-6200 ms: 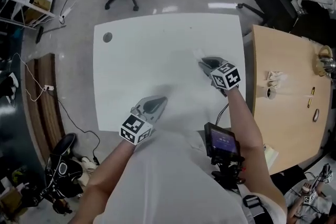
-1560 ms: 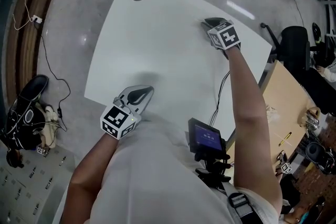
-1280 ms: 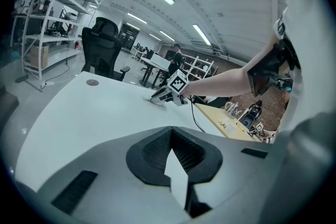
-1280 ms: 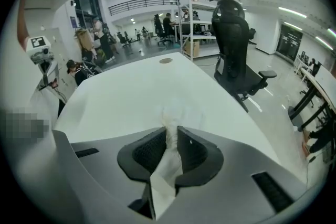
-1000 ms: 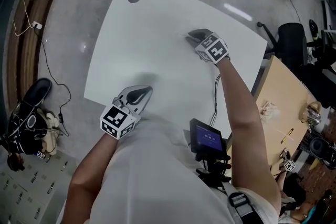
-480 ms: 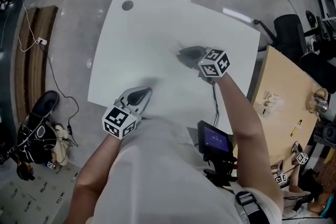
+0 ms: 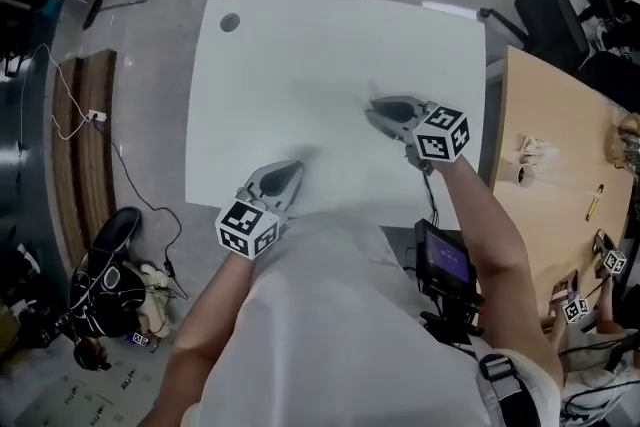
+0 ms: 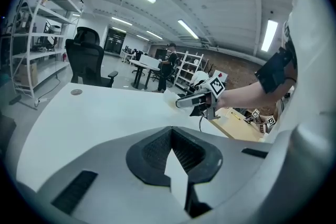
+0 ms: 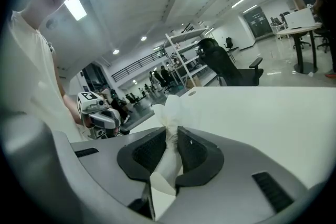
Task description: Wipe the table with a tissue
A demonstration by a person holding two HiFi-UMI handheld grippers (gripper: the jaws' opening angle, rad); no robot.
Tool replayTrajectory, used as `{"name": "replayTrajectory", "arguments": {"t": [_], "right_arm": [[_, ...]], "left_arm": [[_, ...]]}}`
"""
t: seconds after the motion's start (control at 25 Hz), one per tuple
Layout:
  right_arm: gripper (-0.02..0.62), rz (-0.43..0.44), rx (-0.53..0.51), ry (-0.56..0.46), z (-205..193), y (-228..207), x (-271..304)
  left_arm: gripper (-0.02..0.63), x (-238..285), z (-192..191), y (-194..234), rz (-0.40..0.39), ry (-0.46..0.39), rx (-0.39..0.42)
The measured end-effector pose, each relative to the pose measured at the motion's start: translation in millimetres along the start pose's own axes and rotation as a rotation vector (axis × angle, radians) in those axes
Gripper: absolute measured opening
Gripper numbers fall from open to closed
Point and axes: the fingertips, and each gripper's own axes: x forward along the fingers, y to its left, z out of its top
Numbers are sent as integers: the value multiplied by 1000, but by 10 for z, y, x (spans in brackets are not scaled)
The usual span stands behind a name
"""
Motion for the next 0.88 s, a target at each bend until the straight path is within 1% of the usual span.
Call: {"name": "replayTrajectory", "arguments": {"t": [0.16, 0.32, 0.52, 0.68, 0.88], "right_arm": [[71, -61, 44, -71, -39, 8, -248], [71, -128, 71, -118, -121, 83, -386], [71, -194, 59, -199, 62, 98, -405], [71, -250, 90, -226, -25, 261, -560], [71, -324, 66, -269, 0, 471, -638]], "left_arm": [[6, 21, 53, -27, -13, -3, 17], [6, -41, 102, -11, -40, -17, 29], [5, -90, 280, 171, -48, -56, 59], [5, -113, 235, 113, -70, -56, 46], [6, -191, 231, 179, -102, -66, 63]]}}
